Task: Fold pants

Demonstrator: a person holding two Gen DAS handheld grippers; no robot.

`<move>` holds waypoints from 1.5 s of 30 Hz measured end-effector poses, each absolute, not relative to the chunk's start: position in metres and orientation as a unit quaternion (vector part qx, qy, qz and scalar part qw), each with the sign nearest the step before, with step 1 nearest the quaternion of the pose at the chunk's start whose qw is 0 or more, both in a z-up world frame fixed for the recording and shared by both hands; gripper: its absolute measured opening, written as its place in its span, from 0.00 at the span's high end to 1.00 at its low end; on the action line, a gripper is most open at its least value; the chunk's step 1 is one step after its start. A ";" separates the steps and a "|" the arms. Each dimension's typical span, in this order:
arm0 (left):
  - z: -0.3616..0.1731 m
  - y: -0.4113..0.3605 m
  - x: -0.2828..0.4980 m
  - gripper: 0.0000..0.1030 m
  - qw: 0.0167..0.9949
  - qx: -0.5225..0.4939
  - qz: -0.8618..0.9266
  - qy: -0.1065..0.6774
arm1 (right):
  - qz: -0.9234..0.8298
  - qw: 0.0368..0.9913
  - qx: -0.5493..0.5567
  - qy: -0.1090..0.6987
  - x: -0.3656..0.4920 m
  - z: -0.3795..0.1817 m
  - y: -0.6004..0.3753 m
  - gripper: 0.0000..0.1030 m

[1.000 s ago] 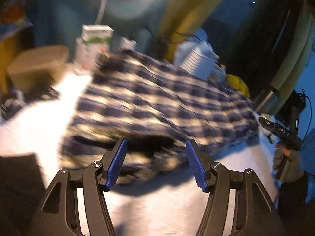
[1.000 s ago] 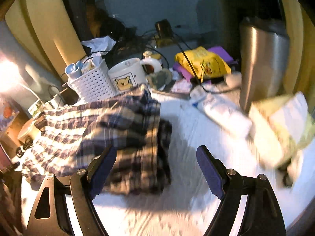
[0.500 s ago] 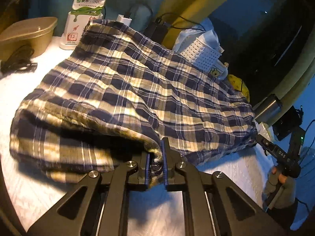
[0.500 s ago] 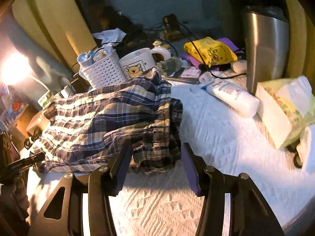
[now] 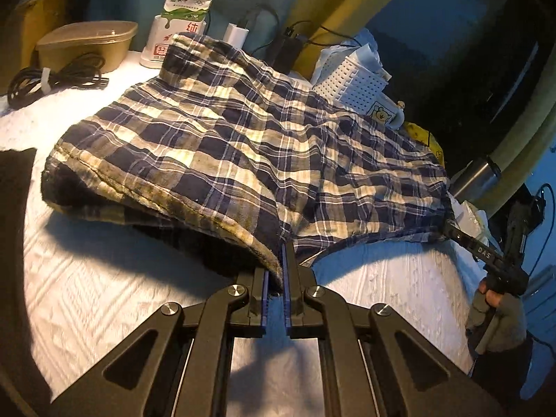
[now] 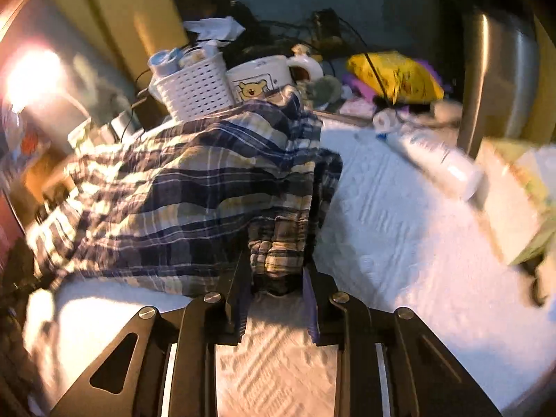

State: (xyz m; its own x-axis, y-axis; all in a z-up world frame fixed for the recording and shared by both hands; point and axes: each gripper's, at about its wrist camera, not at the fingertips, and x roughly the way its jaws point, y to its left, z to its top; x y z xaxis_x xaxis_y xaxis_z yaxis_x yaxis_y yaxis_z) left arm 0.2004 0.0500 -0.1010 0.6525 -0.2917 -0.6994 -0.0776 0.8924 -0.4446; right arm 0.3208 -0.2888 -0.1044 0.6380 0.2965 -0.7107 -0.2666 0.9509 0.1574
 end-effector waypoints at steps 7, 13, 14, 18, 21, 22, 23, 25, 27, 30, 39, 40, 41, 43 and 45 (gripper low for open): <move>-0.091 0.041 0.185 0.95 0.882 -0.212 -0.070 0.415 | 0.150 0.915 -0.019 0.375 0.288 -0.077 -0.304 0.75; -0.092 0.054 0.161 0.94 0.872 -0.183 -0.064 0.449 | 0.124 0.911 -0.045 0.391 0.274 -0.080 -0.323 0.75; -0.090 0.061 0.156 0.94 0.875 -0.175 -0.054 0.449 | 0.121 0.909 -0.047 0.395 0.272 -0.084 -0.326 0.75; -0.081 0.090 0.147 0.94 0.889 -0.148 -0.011 0.433 | 0.114 0.904 -0.037 0.409 0.267 -0.099 -0.332 0.75; -0.075 0.112 0.161 0.85 0.899 -0.135 0.017 0.416 | 0.108 0.906 -0.028 0.409 0.265 -0.100 -0.334 0.66; -0.074 0.118 0.167 0.76 0.901 -0.134 0.022 0.413 | 0.104 0.906 -0.028 0.409 0.265 -0.098 -0.334 0.57; -0.074 0.124 0.172 0.55 0.903 -0.136 0.026 0.407 | 0.101 0.908 -0.028 0.406 0.265 -0.095 -0.335 0.50; -0.075 0.132 0.183 0.42 0.906 -0.148 0.020 0.397 | 0.101 0.912 -0.021 0.397 0.263 -0.088 -0.337 0.42; -0.083 0.137 0.198 0.42 0.896 -0.154 0.019 0.416 | 0.098 0.916 -0.012 0.389 0.261 -0.081 -0.343 0.42; -0.094 0.135 0.205 0.43 0.883 -0.167 -0.005 0.439 | 0.095 0.921 0.003 0.378 0.259 -0.072 -0.351 0.42; -0.079 0.111 0.196 0.98 0.905 -0.098 -0.017 0.414 | 0.100 0.914 0.019 0.392 0.265 -0.086 -0.346 0.42; -0.065 0.109 0.194 0.98 0.917 -0.073 -0.008 0.392 | 0.104 0.914 0.020 0.392 0.266 -0.087 -0.344 0.42; -0.056 0.108 0.195 0.98 0.924 -0.058 -0.001 0.377 | 0.107 0.914 0.021 0.391 0.267 -0.087 -0.342 0.42; -0.044 0.105 0.200 0.98 0.932 -0.026 0.005 0.362 | 0.113 0.913 0.023 0.391 0.270 -0.088 -0.337 0.42; -0.050 0.108 0.211 0.98 0.922 -0.007 0.005 0.386 | 0.116 0.912 0.024 0.393 0.273 -0.090 -0.334 0.42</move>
